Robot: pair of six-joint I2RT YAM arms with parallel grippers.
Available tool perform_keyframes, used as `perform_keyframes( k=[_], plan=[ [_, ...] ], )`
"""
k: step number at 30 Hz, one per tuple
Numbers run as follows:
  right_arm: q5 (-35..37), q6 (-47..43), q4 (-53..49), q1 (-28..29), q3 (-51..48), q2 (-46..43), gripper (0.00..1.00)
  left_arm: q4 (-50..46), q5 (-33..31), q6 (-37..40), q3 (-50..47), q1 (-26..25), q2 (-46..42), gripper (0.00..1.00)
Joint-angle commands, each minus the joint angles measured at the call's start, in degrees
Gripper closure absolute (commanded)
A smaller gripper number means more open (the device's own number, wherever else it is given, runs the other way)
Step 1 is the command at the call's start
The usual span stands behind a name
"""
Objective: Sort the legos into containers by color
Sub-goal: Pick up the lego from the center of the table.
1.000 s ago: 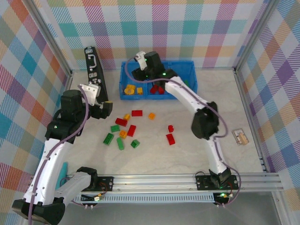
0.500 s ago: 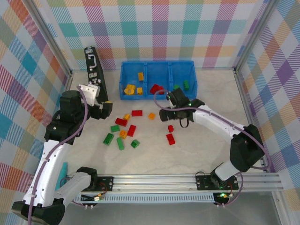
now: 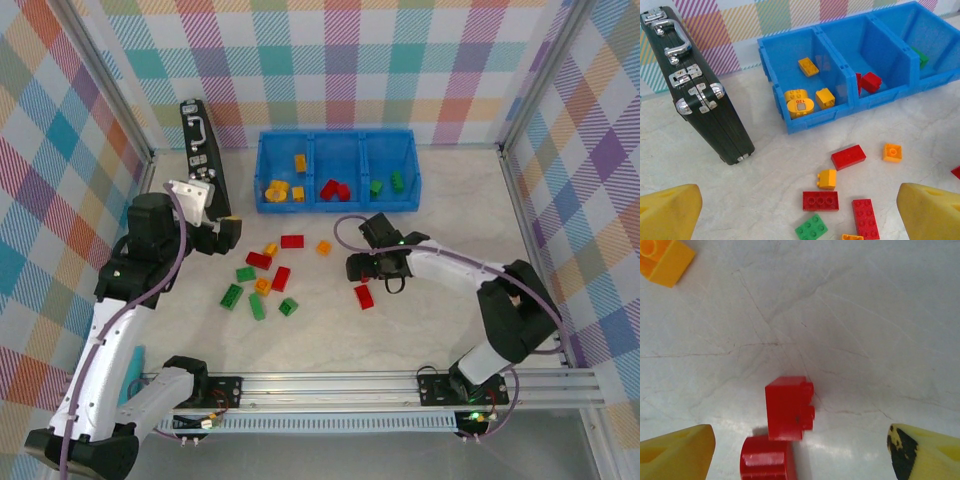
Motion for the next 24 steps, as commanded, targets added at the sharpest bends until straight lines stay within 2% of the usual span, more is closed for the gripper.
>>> perform_keyframes(
  k=[1,5,11,14,19,24],
  plan=[
    [-1.55,0.03,3.17,0.23,0.55,3.06,0.17,0.70,0.24,-0.59,0.18,0.81,-1.73,0.00],
    [-0.69,0.21,1.85,0.21,1.82,6.09,0.26,0.70,-0.09,-0.66,0.44,0.80,-1.68,0.00],
    [-0.10,0.66,1.62,0.18,1.38,7.82,0.52,0.74,-0.49,-0.56,0.26,0.80,-1.76,0.00],
    [0.47,-0.37,1.26,0.16,2.05,8.21,0.60,0.70,-0.67,-0.48,0.26,0.77,-1.68,0.00],
    [3.19,-4.54,0.04,-0.67,6.44,9.21,0.65,0.52,-1.05,-0.27,0.26,0.80,-1.77,0.00],
    [3.79,-10.36,-0.88,-2.71,16.36,12.54,0.67,0.25,-1.28,-0.22,0.54,0.73,-2.45,0.00]
  ],
)
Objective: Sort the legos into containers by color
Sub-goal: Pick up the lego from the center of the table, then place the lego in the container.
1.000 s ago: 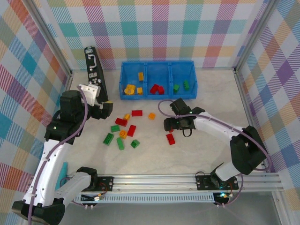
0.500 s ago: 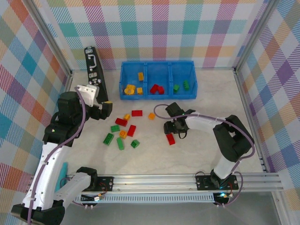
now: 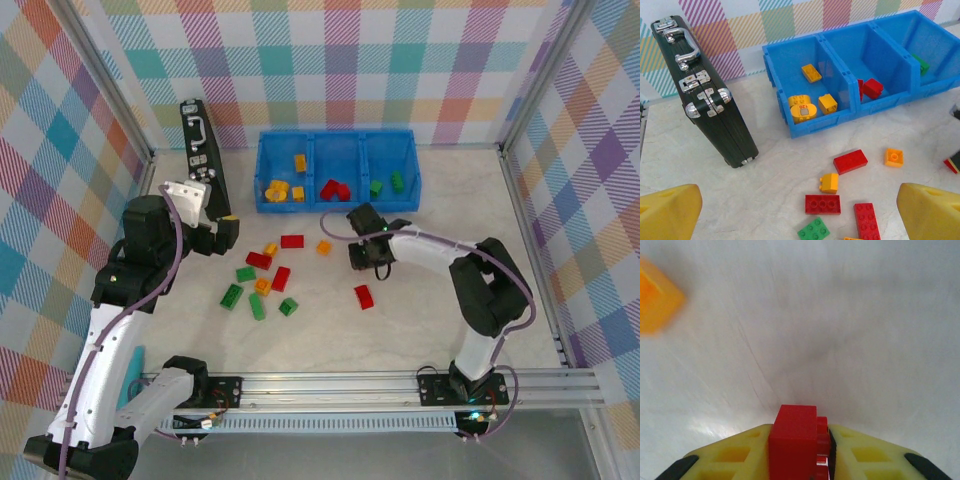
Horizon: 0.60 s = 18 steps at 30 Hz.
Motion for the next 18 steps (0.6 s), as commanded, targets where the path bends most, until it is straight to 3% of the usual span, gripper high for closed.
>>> perform_keyframes(
  k=[1,7,18],
  plan=[
    [1.76,-6.13,-0.32,-1.45,7.79,2.68,0.68,0.28,-0.59,-0.04,0.36,0.81,-1.41,0.00],
    [0.97,-12.10,-3.30,-2.87,24.93,10.39,0.69,0.41,-1.55,0.13,0.10,0.70,-1.86,0.00],
    [3.33,-17.25,5.98,-4.53,40.14,21.03,0.69,0.26,-0.51,0.28,0.18,0.73,-0.33,0.00]
  ],
)
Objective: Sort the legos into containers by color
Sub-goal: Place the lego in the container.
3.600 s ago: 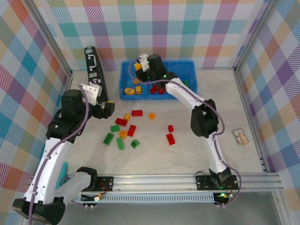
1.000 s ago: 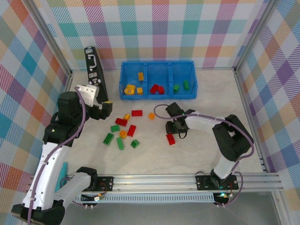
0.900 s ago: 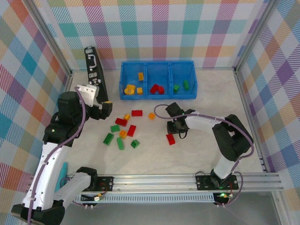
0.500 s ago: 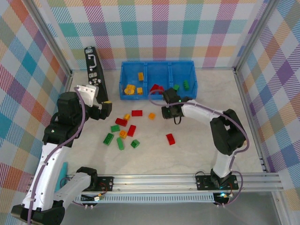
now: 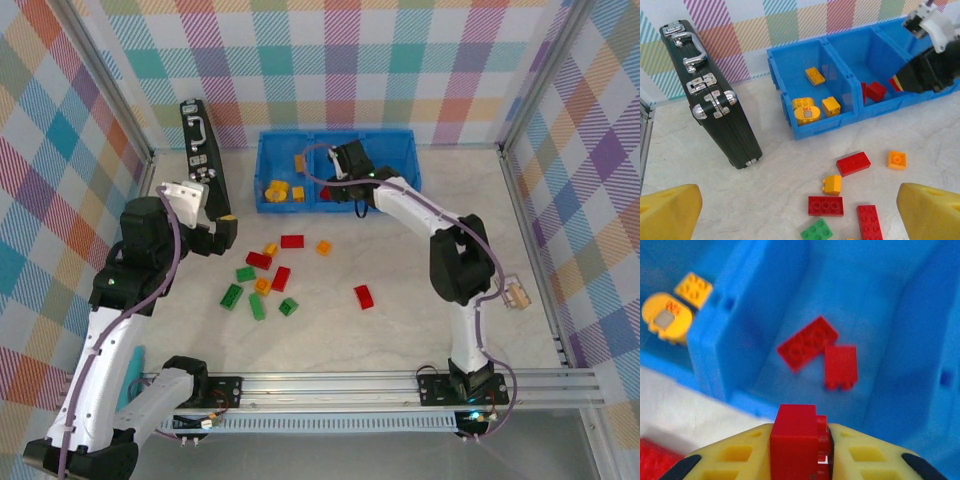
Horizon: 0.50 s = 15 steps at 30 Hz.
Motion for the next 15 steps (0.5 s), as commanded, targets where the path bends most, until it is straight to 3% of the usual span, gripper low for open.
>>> perform_keyframes(
  k=[1,8,15],
  plan=[
    [2.03,-3.42,5.57,-0.71,5.69,5.15,0.69,0.32,0.40,0.21,0.11,0.81,0.36,0.00],
    [3.00,-4.99,2.49,-1.46,22.63,19.07,0.67,0.15,0.06,0.30,0.02,0.81,0.67,0.00],
    [2.43,-4.64,4.32,-1.54,22.95,21.99,0.54,-0.33,0.22,0.30,0.46,0.77,1.67,0.00]
  ],
)
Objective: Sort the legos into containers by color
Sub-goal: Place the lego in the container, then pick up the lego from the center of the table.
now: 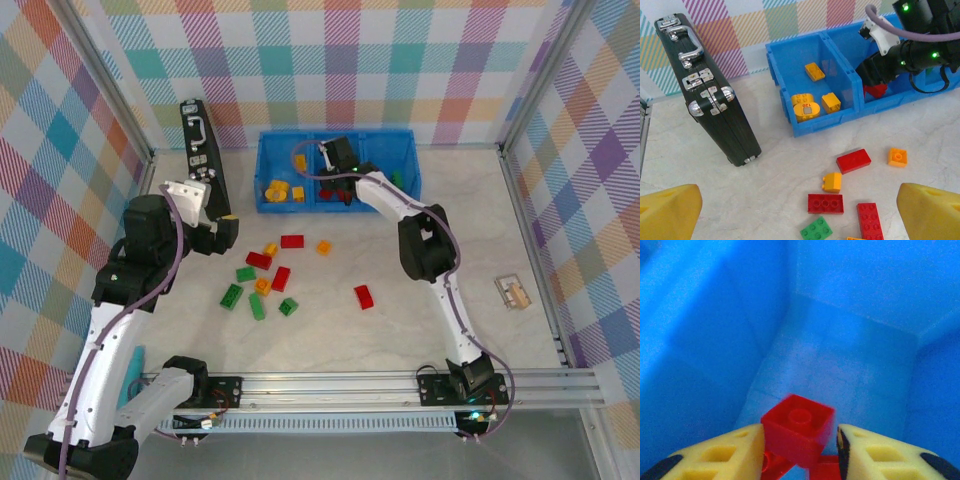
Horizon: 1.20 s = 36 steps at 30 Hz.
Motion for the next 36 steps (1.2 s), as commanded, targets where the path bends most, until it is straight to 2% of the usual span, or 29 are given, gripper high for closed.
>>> perform_keyframes(
  k=[1,6,14,20,26,33,36],
  plan=[
    [0.28,-0.51,1.92,-0.07,0.85,-0.54,0.53,-0.25,0.25,0.35,0.46,0.81,0.45,0.00],
    [0.04,-1.33,5.07,-0.07,-4.32,-5.06,0.50,0.09,0.94,0.19,0.20,0.82,1.09,0.00],
    [-1.05,-1.47,3.21,-0.01,-9.71,-13.89,0.47,0.43,2.21,-0.25,0.04,0.81,1.31,0.00],
    [-4.20,1.27,-5.68,0.30,-14.83,-21.88,0.47,0.28,2.70,-0.51,0.20,0.81,1.70,0.00],
    [-3.59,6.92,-8.46,0.98,-34.69,-36.91,0.44,0.63,2.79,-0.79,0.02,0.81,1.84,0.00],
    [-11.80,16.12,-10.67,2.17,-56.96,-52.24,0.37,0.53,3.58,-1.03,0.07,0.81,2.17,0.00],
    [-15.56,17.49,-9.84,4.29,-64.68,-56.48,0.29,0.81,3.92,-1.09,-0.23,0.81,2.08,0.00]
  ],
)
